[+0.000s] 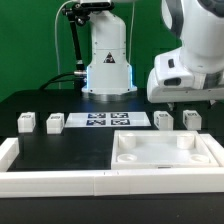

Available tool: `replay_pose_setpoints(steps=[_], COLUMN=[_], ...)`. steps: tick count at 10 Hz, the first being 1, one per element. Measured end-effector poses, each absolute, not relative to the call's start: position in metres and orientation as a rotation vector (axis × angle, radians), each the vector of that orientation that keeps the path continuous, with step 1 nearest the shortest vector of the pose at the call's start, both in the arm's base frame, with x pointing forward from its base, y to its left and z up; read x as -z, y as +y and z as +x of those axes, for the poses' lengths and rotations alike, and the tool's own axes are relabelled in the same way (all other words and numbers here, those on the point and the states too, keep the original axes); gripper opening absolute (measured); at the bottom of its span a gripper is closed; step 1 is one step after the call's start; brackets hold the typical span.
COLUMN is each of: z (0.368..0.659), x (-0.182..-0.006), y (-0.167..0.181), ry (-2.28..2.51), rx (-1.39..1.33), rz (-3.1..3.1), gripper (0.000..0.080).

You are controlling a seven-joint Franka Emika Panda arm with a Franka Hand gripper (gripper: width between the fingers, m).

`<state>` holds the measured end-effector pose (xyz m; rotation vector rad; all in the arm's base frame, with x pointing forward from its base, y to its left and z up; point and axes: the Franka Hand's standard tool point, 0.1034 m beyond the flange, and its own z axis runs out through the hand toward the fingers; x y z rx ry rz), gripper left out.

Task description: Assemble square table

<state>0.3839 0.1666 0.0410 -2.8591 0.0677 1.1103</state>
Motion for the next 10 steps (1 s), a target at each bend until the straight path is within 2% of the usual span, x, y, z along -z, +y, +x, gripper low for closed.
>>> replay_pose_setpoints(steps=[4,7,10], z=[0.370,0.367,0.364], x=[-0.035,-0.029,-0.015], y=[0.177,0.183,0.185], ry=[0.034,0.016,0.022], rx=[-1.422,-1.416,-1.393], rz=[-2.737,-2.740,-2.753], gripper=[0.0649,0.0649,0.0649])
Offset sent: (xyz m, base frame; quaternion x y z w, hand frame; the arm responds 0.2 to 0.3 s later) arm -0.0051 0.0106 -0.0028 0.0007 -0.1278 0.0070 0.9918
